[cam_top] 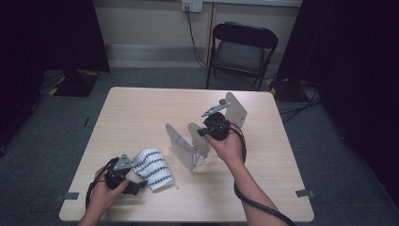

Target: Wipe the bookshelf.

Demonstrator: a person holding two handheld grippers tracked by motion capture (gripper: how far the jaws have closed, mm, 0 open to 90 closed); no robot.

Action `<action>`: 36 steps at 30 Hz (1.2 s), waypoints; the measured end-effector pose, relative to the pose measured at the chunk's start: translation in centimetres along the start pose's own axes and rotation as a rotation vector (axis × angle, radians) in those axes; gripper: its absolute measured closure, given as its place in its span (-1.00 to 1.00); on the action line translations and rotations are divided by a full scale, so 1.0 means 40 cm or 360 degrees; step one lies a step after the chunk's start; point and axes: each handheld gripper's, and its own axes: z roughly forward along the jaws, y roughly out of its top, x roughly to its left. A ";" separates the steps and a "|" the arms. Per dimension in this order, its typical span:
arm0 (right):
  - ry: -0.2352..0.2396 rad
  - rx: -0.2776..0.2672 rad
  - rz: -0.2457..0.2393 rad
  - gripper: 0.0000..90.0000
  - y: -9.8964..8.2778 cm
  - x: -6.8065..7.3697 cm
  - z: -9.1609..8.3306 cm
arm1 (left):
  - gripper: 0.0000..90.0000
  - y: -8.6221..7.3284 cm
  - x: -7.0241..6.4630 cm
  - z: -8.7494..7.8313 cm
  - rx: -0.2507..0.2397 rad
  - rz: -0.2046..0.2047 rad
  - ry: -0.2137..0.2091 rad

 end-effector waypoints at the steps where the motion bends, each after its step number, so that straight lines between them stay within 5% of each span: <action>1: -0.0007 0.0000 -0.0001 1.00 0.000 0.000 -0.001 | -1.00 0.000 0.000 0.000 -0.0003 -0.0001 0.0002; 23: -0.0052 -0.0019 -0.0021 1.00 0.011 -0.019 -0.046 | -1.00 0.000 -0.002 0.002 -0.0012 -0.0018 -0.0005; 36: -0.0058 -0.0035 -0.0102 0.99 0.058 0.008 -0.036 | -1.00 0.000 -0.002 0.002 -0.0017 -0.0017 -0.0003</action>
